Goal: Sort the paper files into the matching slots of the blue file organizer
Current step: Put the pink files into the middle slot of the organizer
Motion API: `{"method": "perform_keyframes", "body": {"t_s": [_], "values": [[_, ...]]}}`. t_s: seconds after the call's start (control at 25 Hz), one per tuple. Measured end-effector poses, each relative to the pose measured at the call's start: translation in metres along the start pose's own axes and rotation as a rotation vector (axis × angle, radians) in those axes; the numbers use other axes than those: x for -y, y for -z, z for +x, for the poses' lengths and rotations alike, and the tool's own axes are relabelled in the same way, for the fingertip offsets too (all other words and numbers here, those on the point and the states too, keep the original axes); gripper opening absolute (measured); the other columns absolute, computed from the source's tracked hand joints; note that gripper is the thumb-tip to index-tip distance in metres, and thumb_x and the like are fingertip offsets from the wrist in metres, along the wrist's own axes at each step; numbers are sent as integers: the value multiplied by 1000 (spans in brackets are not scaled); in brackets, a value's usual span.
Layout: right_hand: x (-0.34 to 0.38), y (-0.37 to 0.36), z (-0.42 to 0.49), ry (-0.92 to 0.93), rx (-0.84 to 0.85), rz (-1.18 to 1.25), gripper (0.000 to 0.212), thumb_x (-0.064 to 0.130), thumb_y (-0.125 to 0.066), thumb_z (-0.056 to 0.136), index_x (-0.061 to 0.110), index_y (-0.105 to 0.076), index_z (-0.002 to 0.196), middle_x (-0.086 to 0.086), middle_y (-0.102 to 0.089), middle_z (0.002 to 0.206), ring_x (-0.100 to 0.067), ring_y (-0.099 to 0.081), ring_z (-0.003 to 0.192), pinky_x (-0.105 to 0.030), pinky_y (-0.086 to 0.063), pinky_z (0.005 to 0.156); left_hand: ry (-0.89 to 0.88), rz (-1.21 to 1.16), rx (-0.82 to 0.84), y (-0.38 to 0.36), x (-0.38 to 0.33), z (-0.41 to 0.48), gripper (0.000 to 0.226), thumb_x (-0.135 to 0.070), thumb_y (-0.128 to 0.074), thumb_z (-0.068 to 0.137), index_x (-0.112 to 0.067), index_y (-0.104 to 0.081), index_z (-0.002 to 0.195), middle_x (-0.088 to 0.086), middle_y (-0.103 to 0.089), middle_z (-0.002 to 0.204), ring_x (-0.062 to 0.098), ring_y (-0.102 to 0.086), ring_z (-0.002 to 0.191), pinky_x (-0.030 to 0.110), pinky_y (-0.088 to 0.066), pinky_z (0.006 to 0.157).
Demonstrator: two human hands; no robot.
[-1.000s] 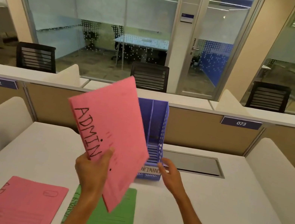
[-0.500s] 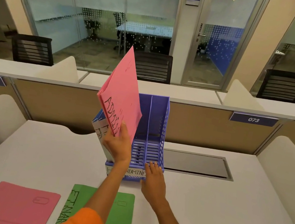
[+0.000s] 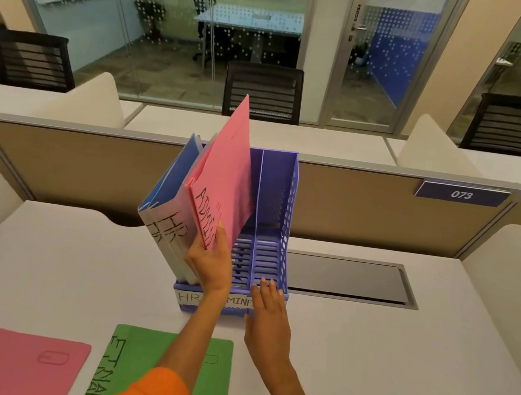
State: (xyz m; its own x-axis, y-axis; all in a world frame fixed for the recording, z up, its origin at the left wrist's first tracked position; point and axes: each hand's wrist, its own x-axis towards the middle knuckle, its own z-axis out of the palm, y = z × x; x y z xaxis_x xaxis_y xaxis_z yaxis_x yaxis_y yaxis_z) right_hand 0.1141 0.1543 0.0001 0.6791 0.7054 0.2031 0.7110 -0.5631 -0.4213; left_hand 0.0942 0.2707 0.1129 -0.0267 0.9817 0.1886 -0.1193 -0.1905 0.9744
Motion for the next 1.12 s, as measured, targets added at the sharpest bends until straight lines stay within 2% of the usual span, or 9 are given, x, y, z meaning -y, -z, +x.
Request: {"method": "perform_keyframes", "body": {"t_s": [0.16,0.32,0.48,0.6,0.8,0.84,0.92,1.0,1.12], "values": [[2,1,-1,-13,12,-26,79,18,-88,61,16,-52,132,-8,-53,137,-29,-48,128,-40,-44,98,48,83,4,3,17,-6,33,-9,-63,90,4,-63,121,15,-68,116,22,-63,104,0,-46,77],[4,2,-1,-19,12,-34,82,18,-91,54,15,-56,128,-9,-58,133,-30,-52,124,-41,-48,93,213,212,23,9,37,-8,32,-9,-64,89,8,-64,116,23,-69,114,36,-67,104,31,-55,82],[4,2,-1,-32,33,-24,81,17,-89,59,15,-52,131,-9,-55,136,-32,-50,126,-41,-45,96,279,283,43,17,38,-12,32,-7,-66,87,7,-64,116,24,-68,115,39,-66,105,43,-57,85],[4,4,-2,-24,64,-13,76,16,-81,71,14,-45,138,-10,-45,144,-33,-39,135,-41,-37,104,241,296,97,29,32,-19,32,-9,-72,82,3,-68,111,20,-71,109,37,-68,99,36,-55,81],[11,16,-3,4,141,-20,74,21,-65,86,14,-24,148,-11,-23,156,-29,-12,145,-38,-12,115,94,328,237,76,30,-36,35,-21,-80,77,-18,-69,111,-4,-73,96,11,-69,84,2,-47,64],[13,19,-5,14,143,-25,74,22,-62,88,14,-20,149,-11,-18,157,-29,-8,146,-37,-6,114,86,334,260,88,30,-39,39,-18,-81,76,-17,-68,113,-5,-71,98,9,-68,86,1,-48,65],[18,26,-11,23,134,-26,75,24,-57,90,15,-13,150,-10,-11,158,-28,-3,146,-36,-1,115,76,357,315,117,31,-45,47,-13,-83,73,-15,-65,117,-3,-69,106,11,-65,94,14,-55,77],[30,33,-25,34,122,4,76,28,-55,91,18,-7,150,-5,-6,159,-25,0,146,-35,-1,116,61,418,354,161,32,-45,52,-15,-84,72,-17,-63,120,-3,-68,110,13,-62,102,28,-54,85],[54,32,-55,74,150,35,77,37,-53,92,17,-5,150,-1,0,159,-22,2,146,-31,3,115,69,532,345,237,36,-36,52,-16,-84,72,-20,-64,120,1,-69,113,17,-62,104,29,-49,86]]}}
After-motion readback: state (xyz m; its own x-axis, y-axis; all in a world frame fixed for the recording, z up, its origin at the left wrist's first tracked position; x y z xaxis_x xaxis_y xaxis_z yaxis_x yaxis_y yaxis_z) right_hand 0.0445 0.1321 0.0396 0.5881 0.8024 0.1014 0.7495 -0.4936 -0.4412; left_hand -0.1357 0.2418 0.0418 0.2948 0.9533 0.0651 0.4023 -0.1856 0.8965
